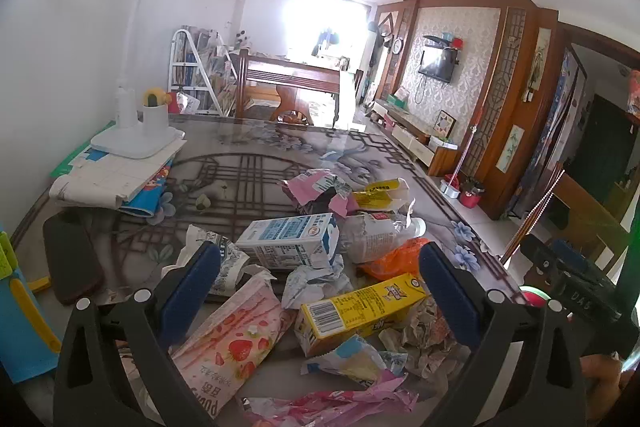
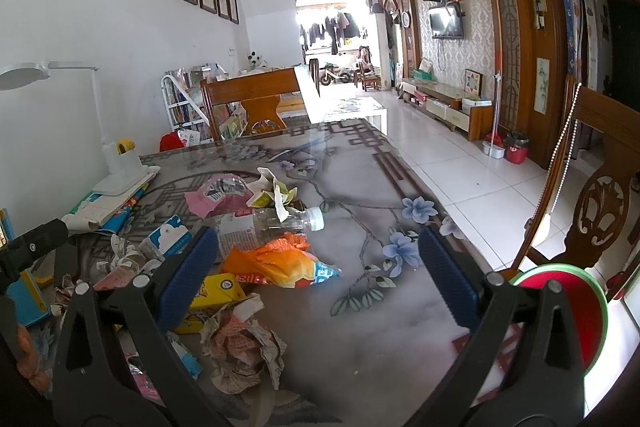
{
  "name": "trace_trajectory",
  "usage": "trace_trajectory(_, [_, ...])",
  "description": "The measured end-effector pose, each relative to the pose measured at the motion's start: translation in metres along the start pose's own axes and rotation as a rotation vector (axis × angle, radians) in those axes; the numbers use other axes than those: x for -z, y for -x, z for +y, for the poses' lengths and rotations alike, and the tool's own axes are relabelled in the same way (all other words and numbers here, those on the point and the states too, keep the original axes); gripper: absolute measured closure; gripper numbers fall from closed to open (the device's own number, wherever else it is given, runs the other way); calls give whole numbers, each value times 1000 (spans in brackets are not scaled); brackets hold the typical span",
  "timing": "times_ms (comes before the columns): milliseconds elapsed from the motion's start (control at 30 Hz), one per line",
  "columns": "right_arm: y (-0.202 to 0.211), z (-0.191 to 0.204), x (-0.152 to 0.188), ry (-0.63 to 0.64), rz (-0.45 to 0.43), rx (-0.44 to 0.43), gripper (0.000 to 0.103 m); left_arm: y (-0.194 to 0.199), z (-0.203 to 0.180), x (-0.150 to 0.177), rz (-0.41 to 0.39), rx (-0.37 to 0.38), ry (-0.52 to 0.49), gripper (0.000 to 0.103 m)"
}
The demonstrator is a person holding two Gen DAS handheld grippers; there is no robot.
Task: Collect trash
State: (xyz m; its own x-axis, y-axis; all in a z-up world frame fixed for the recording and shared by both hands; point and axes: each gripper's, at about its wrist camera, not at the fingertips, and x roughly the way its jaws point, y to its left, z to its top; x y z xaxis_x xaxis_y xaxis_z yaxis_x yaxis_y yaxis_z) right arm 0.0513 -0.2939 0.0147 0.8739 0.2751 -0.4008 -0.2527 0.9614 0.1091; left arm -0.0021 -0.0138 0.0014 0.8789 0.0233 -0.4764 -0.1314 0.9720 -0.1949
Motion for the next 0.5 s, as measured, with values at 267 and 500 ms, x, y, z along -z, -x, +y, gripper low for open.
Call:
trace_trajectory(267, [-1,-2,-2,-16,4,-2,4,-1,-10,8,99,-6,-57,8])
trace_trajectory(500, [-2,-10,-3,-59,12,-23,4,7,46,3,121,-282,76,9])
